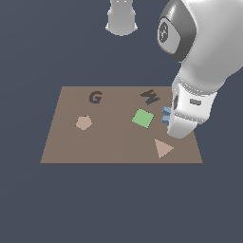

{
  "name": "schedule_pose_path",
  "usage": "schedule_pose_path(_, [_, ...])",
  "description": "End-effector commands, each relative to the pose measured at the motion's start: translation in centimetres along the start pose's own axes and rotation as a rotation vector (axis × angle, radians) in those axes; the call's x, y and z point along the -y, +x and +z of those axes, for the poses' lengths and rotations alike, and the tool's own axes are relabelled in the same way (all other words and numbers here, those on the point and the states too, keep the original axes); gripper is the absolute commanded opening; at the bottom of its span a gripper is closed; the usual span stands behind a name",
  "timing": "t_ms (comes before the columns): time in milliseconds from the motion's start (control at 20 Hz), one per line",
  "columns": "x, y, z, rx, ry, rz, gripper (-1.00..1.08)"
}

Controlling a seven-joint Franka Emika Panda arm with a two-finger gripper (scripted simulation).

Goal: Insert a designated object into the corresponding slot on a board.

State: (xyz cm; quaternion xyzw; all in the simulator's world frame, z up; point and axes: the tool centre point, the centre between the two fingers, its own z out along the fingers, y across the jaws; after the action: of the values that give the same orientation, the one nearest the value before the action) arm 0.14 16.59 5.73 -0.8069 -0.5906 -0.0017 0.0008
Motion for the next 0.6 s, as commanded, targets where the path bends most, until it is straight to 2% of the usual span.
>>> schedule_pose_path(0, [0.5, 0.2, 0.4, 0.002, 0.000, -0.039, 1.00])
schedule_pose_path(550, [0.8, 0.3, 1.7, 0.003, 0.001, -0.062, 1.00])
